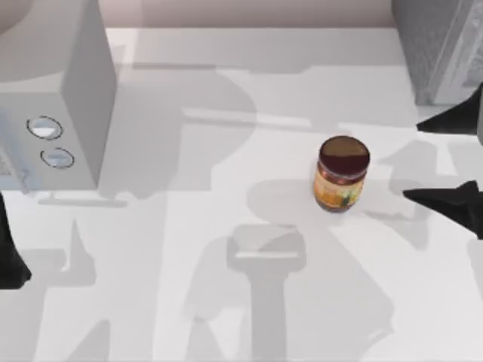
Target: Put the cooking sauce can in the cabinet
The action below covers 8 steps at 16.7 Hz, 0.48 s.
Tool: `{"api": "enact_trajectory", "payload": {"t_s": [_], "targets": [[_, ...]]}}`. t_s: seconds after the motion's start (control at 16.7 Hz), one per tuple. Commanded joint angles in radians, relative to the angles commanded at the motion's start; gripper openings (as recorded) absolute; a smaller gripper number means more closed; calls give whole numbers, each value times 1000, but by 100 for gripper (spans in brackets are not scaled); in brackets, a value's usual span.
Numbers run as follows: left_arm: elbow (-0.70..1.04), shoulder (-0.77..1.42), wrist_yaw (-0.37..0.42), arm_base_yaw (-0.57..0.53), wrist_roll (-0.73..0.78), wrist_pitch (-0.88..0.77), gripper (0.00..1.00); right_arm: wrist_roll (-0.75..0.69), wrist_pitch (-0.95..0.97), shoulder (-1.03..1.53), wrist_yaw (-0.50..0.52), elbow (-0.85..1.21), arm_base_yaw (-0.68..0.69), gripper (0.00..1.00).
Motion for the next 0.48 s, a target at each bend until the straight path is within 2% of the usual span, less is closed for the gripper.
{"api": "enact_trajectory", "payload": {"t_s": [0.24,0.48], "targets": [[0,0,0,0,0,0,100,-242,-74,380,-221,212,-3,100],[0,0,0,0,0,0,100,-436,-131,679,-386,382,-5,100]]}}
